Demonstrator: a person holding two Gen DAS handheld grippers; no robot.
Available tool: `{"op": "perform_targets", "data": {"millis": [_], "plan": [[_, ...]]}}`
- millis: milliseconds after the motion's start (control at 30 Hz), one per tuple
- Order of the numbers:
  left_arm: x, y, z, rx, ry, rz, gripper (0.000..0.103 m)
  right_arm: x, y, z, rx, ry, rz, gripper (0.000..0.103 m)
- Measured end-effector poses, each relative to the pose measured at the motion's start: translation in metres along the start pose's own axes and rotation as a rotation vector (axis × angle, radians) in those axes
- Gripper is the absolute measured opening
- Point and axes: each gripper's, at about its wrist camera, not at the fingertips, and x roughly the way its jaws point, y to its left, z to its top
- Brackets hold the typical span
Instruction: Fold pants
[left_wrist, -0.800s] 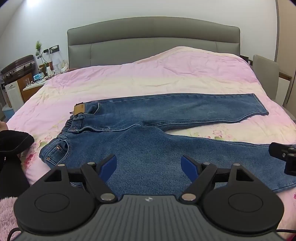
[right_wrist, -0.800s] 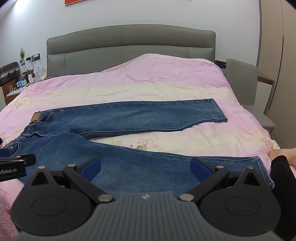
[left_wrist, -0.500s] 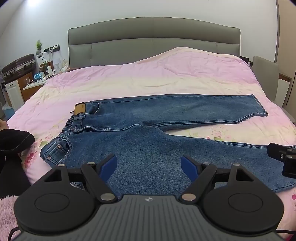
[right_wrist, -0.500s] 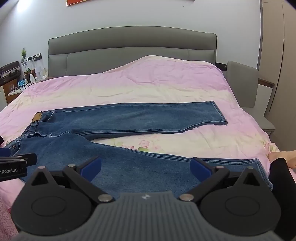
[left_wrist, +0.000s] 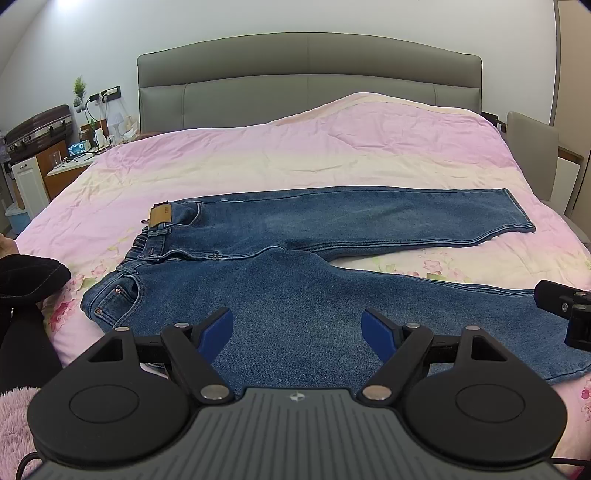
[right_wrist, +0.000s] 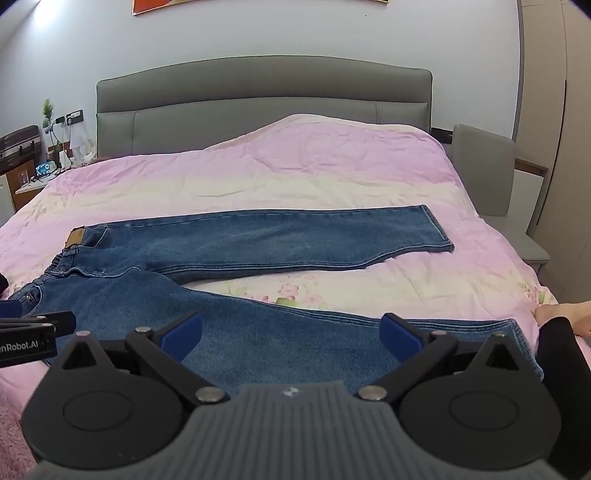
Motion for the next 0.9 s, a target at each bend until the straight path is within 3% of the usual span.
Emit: {"op": "perform_targets", "data": {"millis": [900], "plan": [[-0.0018, 0.0019, 0.0012, -0.002, -0.001, 0.005, 0.092, 0.0034, 0.0008, 0.0018, -0.008, 0.019, 0.021, 0.098]]}}
